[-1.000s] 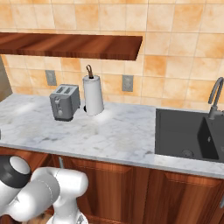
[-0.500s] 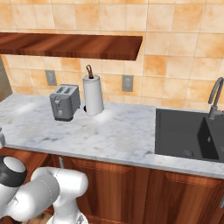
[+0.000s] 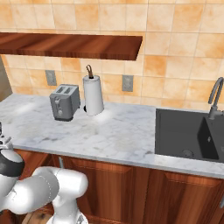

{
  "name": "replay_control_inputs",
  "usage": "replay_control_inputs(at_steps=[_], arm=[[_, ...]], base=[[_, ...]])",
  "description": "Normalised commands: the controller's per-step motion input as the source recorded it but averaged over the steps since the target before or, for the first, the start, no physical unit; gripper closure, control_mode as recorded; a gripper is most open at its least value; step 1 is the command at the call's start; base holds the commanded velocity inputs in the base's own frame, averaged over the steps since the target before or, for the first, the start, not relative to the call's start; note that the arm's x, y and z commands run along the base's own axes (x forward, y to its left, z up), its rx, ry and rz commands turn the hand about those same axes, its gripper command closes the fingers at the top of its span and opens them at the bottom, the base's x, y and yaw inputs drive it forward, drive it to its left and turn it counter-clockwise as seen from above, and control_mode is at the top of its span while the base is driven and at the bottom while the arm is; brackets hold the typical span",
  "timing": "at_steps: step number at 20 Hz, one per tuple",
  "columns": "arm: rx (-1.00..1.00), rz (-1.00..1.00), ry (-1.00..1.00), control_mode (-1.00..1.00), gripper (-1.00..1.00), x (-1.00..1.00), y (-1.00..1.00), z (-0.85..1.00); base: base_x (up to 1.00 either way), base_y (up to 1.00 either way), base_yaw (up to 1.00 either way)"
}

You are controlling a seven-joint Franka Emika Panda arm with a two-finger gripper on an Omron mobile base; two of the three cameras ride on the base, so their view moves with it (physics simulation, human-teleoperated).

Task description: Take a straw from the drawer in front and place it inside the glass cup on the dining counter.

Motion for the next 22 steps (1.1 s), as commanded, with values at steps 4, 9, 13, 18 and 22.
replay_control_inputs(at_steps=[4,9,13,18,22], arm=[[-0.01,0.00,0.03,-1.00,-1.00,0.27,0.24,-0.71],[-0.03,0.00,0.00,-1.00,-1.00,0.25,0.26,-0.59],[-0.03,0.02,0.02,-1.00,-1.00,0.31,0.35,-0.43],[-0.03,0.05,0.05,-1.00,-1.00,0.21,0.52,-0.21],[-0.03,0.02,0.01,-1.00,-1.00,0.35,0.42,-0.12]], base=[[0.00,0.00,0.00],[0.00,0.00,0.00],[0.00,0.00,0.00],[0.00,0.00,0.00],[0.00,0.00,0.00]])
